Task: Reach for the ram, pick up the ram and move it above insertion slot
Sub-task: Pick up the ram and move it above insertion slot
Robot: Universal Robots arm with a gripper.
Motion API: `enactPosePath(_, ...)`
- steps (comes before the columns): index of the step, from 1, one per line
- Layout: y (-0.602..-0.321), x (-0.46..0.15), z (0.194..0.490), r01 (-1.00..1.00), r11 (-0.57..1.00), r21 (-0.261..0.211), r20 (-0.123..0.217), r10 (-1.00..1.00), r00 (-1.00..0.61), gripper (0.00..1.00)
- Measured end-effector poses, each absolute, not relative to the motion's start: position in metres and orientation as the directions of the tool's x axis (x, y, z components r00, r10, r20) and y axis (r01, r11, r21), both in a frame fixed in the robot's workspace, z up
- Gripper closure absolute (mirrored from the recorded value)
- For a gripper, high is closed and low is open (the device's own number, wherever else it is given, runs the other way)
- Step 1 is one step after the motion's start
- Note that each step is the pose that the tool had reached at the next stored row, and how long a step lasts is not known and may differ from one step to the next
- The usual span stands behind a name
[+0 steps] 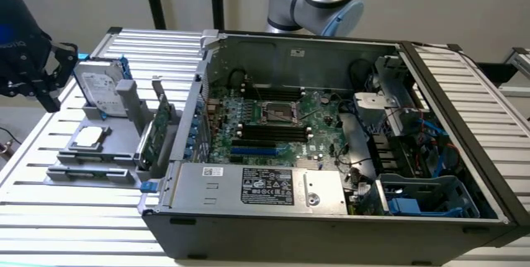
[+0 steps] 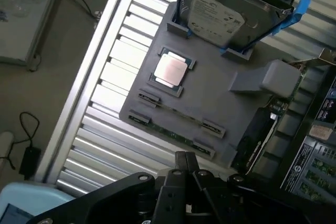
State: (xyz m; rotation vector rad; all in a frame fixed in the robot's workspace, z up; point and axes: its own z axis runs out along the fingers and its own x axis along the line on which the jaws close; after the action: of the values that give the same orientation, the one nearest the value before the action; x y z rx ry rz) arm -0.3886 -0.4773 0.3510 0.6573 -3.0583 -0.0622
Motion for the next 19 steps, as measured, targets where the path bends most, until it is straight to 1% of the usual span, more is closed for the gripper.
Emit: enactPosePath(19,-0.4773,-0.3886,0.3456,-0.695,0.718,0.045,0.002,-0.696,-0.718,0.89)
